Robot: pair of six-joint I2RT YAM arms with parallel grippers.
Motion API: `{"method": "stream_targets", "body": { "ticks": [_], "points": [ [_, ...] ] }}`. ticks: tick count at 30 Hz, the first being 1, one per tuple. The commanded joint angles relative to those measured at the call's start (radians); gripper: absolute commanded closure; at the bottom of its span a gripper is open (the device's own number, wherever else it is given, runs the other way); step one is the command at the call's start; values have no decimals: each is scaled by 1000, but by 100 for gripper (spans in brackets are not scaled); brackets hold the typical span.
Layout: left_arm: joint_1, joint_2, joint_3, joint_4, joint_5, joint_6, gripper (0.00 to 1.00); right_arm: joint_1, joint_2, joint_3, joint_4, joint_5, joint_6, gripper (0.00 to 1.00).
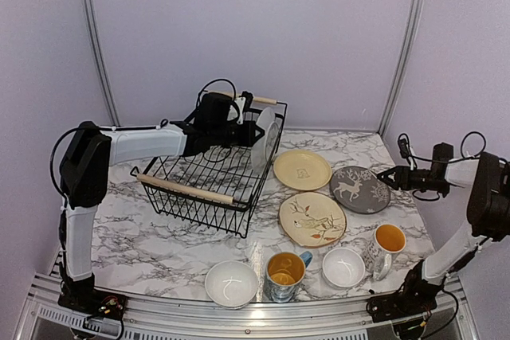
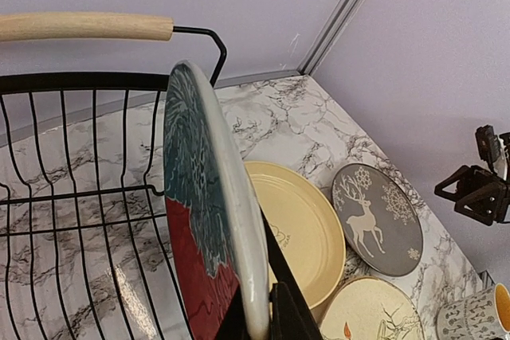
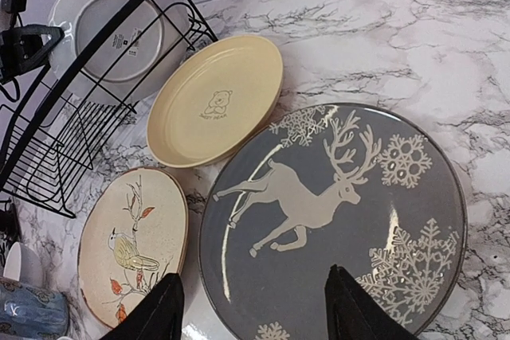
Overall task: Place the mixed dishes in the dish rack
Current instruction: Insert the plate into the dish rack.
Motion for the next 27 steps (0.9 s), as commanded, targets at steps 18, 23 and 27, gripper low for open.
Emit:
{"method": "stream_targets", "body": {
  "ticks": [18,23,27],
  "points": [
    [9,51,123,9,-37,119,61,25,2,32,-15,-4,-11,42],
    [15,62,147,-23,-11,90,61,33,-7,33,-13,6,-6,42],
    [20,60,145,-47,16,76,64,129,-33,82,-14,82,56,42]
  ]
}}
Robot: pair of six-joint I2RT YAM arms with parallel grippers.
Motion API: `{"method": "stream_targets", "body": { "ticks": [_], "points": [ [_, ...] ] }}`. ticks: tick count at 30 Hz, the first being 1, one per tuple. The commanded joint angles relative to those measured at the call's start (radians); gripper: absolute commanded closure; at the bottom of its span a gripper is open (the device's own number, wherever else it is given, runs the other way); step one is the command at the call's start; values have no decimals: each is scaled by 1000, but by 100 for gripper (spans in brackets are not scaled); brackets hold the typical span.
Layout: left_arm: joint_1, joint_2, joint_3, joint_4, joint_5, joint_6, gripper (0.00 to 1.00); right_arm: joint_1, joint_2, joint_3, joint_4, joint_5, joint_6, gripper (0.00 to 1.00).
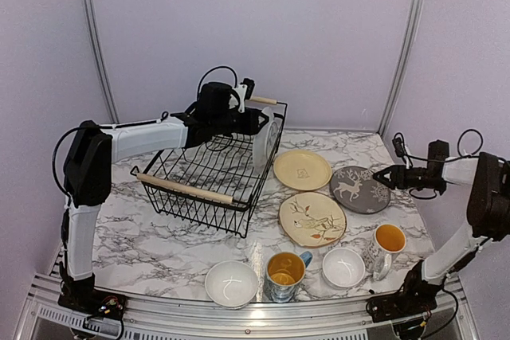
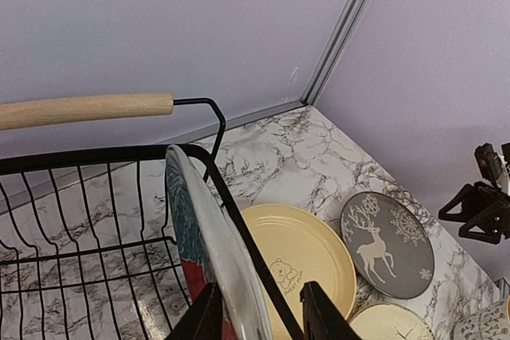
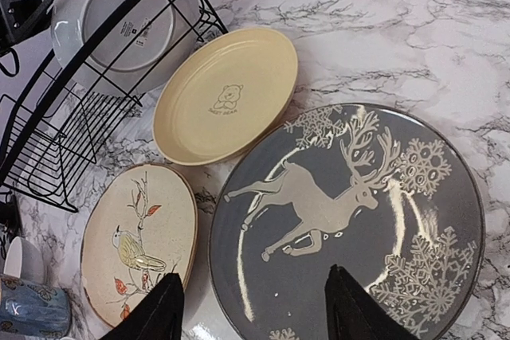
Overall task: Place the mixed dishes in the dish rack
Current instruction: Insert the plate into the dish rack.
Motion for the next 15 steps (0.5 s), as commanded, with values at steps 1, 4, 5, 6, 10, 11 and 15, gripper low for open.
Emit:
{"method": "stream_targets", "body": {
  "ticks": [1,4,5,6,10,11,15],
  "points": [
    [8,20,18,-40,43,-12,65,135,-32,106,-9,123,69,42],
    [9,15,18,-62,65,-15,67,267,25,221,-37,231,88,44],
    [8,12,18,-68,70,-17,68,306,60,263,-52,266,95,45],
    [9,9,17,-73,73,-21,69,338,95,307,-65,290,107,47],
    [7,1,8,-75,82,-34,74,469,228,477,-91,359,165,53],
    [7,0,5,-101,84,-34,75,497,260,526,-93,389,176,53],
    [7,-6,-10,-103,92,-46,81,593,402,733,-99,558,219,55]
  ]
}}
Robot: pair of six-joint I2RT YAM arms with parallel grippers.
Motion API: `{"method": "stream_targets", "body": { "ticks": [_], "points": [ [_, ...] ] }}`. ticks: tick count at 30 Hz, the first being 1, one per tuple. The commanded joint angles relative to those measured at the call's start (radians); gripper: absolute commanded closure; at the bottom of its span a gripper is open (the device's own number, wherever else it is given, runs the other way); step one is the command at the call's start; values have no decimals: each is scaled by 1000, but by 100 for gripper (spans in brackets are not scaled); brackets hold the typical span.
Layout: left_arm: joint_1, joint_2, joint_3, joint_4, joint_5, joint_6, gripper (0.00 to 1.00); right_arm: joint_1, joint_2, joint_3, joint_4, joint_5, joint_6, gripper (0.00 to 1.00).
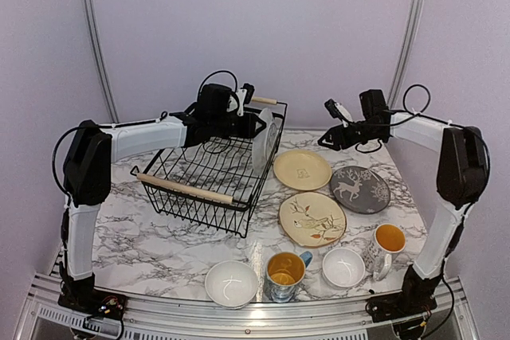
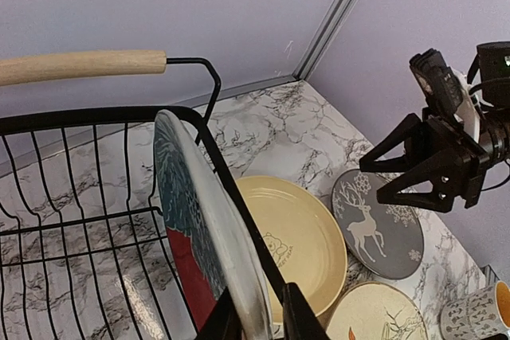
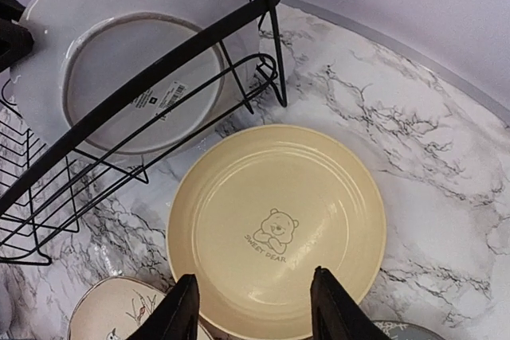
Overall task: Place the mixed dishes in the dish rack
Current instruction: Insert the plate into the dish rack.
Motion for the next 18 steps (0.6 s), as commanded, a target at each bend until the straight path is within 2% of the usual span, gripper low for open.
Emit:
{"method": "stream_targets", "body": {
  "ticks": [1,8,18],
  "points": [
    [-3,-8,-16,-25,37,-17,81,90,142,219,-36,211,93,55],
    [-5,-18,-29,-25,51,-21,84,166,408,529,-112,267,127,59],
    [-13,-80,-109,14,68,-19,93,237,593,778,-119,274,108,58]
  ]
}}
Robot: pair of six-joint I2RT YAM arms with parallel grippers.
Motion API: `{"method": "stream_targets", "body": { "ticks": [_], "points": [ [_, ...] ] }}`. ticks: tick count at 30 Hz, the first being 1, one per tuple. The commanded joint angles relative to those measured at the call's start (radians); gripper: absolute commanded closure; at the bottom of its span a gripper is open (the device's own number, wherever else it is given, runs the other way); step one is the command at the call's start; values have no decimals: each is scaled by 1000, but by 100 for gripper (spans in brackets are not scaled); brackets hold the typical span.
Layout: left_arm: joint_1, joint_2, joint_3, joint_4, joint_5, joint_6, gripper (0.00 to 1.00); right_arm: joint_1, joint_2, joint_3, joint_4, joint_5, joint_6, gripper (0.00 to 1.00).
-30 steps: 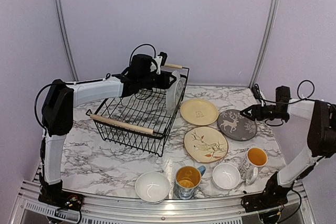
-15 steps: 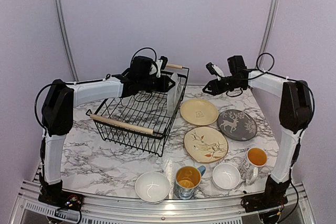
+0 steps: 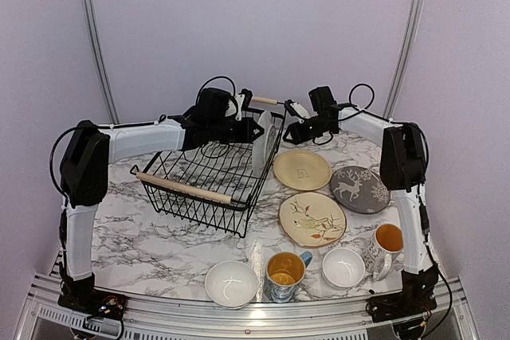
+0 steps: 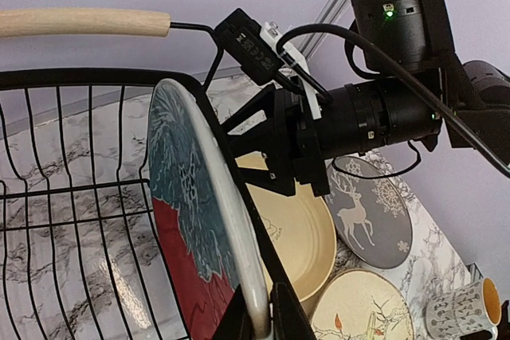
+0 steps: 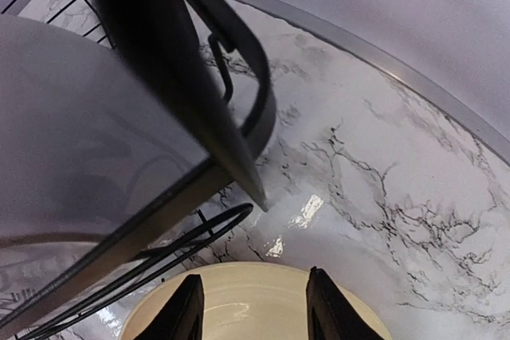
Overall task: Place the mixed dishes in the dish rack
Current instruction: Insert the plate into the dish rack.
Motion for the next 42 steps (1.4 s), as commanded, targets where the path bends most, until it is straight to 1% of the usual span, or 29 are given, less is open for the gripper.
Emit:
{"method": "stream_targets", "body": {
  "ticks": [1,4,6,11,16,19,23,28,33,37,40,42],
  "points": [
    [-15,-73,-73,37,44,49,94,47,49,136,-14,-14,-8,57],
    [-27,-109,-125,55,38,52,97,76,86,201,-8,-26,-12,56],
    [-32,-130,-151,58,30,51,99,97,92,211,11,-28,-25,55],
    [-50,-197,-241,70,-18,37,100,142,131,264,45,-13,-52,53],
    [-86,-276,-347,114,-67,4,100,153,171,307,64,6,-37,52],
    [-109,-287,-362,121,-87,-17,100,153,178,321,59,11,-44,49],
    [-134,-276,-348,113,-116,-26,100,148,171,332,72,-22,-53,48],
    [-141,-311,-335,78,-214,-1,100,142,160,344,69,-22,-50,47],
    [-135,-340,-264,9,-223,96,100,138,51,243,25,-43,-74,46],
    [-113,-362,-261,24,-199,111,100,132,-92,121,-42,-50,-129,45],
    [-78,-365,-260,35,-143,99,100,123,-222,-19,-63,-66,-162,45],
    [-56,-367,-257,43,-96,88,100,119,-319,-151,-58,-90,-195,45]
  ]
}}
